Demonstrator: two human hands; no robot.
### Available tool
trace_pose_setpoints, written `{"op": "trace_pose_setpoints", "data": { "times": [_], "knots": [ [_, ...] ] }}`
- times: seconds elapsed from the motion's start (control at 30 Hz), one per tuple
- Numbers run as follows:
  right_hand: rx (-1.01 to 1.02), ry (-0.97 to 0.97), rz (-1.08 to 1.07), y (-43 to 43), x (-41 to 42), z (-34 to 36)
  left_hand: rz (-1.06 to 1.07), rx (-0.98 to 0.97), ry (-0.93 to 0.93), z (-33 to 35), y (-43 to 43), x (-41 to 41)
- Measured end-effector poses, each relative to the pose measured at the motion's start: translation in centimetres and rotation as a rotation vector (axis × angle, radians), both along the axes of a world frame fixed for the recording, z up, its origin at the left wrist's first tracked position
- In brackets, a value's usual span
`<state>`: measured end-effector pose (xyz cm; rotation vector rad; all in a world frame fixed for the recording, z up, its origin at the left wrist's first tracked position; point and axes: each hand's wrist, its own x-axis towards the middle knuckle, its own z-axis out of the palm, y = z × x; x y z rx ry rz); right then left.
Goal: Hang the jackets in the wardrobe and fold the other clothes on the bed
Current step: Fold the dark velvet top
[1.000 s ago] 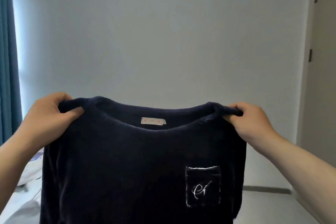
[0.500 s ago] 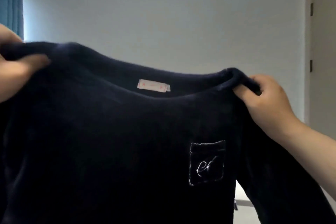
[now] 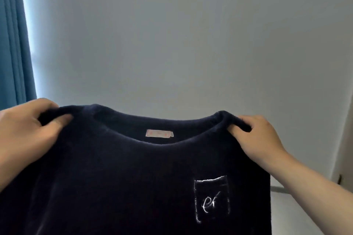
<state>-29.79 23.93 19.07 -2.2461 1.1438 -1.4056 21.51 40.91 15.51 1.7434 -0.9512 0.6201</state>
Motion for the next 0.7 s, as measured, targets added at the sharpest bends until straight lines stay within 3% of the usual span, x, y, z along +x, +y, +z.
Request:
{"op": "trace_pose_setpoints", "data": {
  "times": [0.1,0.33,0.53,0.7],
  "knots": [
    [0.062,0.128,-0.011,-2.2,1.3,-5.3,-0.052,0.168,-0.011,-5.5,-1.9,0.4],
    [0.262,0.283,-0.020,-6.6,3.9,-14.9,0.003,0.308,-0.119,-13.6,-4.4,-3.6],
    [0.443,0.312,0.055,-9.5,6.6,-21.5,0.144,0.351,-0.090,-17.5,-6.2,-5.2],
    [0.543,0.293,0.037,-11.7,9.9,-25.3,0.165,0.612,0.010,-20.6,-7.8,-5.8]
  ]
}}
